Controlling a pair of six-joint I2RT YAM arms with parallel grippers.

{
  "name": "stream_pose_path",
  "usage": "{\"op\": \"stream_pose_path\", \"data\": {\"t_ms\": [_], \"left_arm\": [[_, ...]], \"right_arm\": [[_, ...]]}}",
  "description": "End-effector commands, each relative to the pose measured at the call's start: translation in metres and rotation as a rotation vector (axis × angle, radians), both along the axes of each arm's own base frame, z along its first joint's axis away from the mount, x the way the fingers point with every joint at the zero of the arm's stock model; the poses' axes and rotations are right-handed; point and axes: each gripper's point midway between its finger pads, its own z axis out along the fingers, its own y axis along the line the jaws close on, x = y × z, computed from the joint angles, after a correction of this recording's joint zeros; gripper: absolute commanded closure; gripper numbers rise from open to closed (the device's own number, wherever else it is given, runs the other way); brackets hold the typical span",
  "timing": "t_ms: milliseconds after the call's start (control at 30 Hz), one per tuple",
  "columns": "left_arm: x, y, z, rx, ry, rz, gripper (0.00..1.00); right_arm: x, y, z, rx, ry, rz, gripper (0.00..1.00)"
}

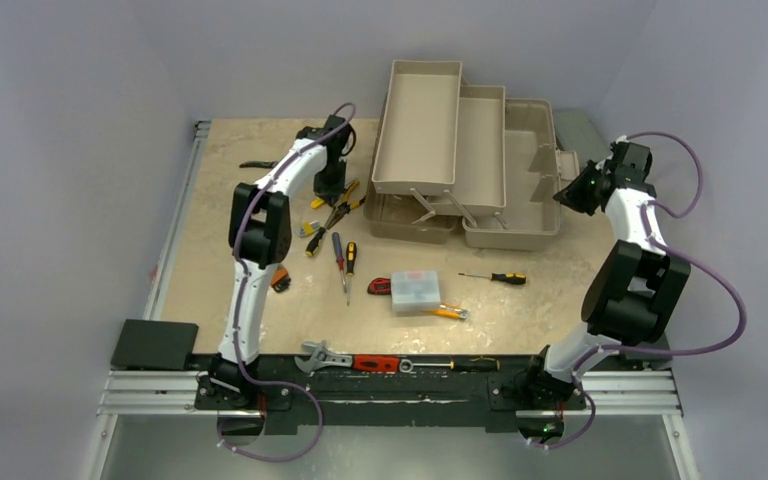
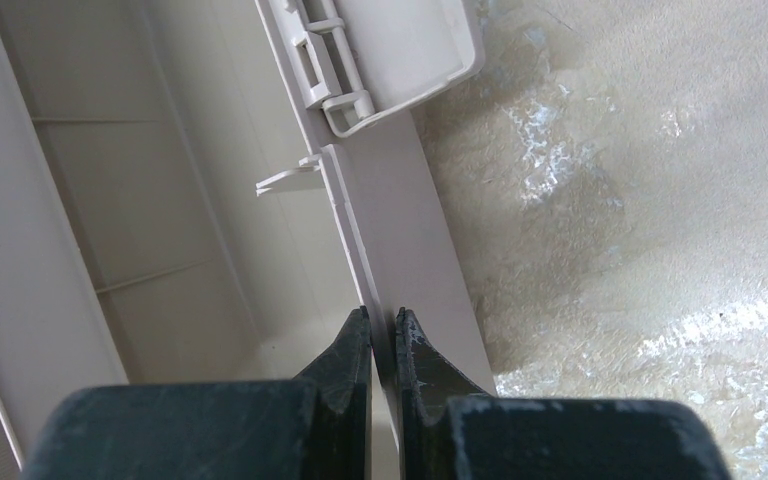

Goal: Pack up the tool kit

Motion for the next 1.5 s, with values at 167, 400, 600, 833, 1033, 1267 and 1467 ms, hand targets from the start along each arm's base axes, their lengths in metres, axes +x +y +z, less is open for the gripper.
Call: {"op": "stream_pose_path", "data": {"t_ms": [167,400,600,833,1033,1267,1467], "left_arm": [[-0.034,0.014,0.036,-0.141,-0.025,0.051,1.00],[-0.029,0.009,0.051,-0.186,-0.078,0.037,0.75],[-0.003,0.018,0.060,-0.130,-0.151,0.046,0.36],[0.027,0.025,0.036,-0.137,-0.086,0.047,0.31],[-0.003,0.017,-0.001,-0.204,0.096,0.027,0.33],[-0.038,0.019,-0.016,-0.195,0.233,0.001,0.60],[-0.042,0.019,-0.017,-0.197,0.239,0.018,0.90]], "right_arm": [[0.024,-0.003,0.039,0.042,-0.176,-0.024,1.00],[0.022,0.004,0.040,0.060,-0.181,-0.001,0.86],[0.025,0.005,0.046,0.069,-0.197,0.006,0.75],[0.027,0.006,0.045,0.076,-0.199,0.007,0.75],[0.026,0.006,0.043,0.080,-0.199,0.005,0.73],[0.022,0.008,0.046,0.080,-0.208,0.004,0.73],[0.017,0.010,0.052,0.073,-0.222,0.003,0.73]]}}
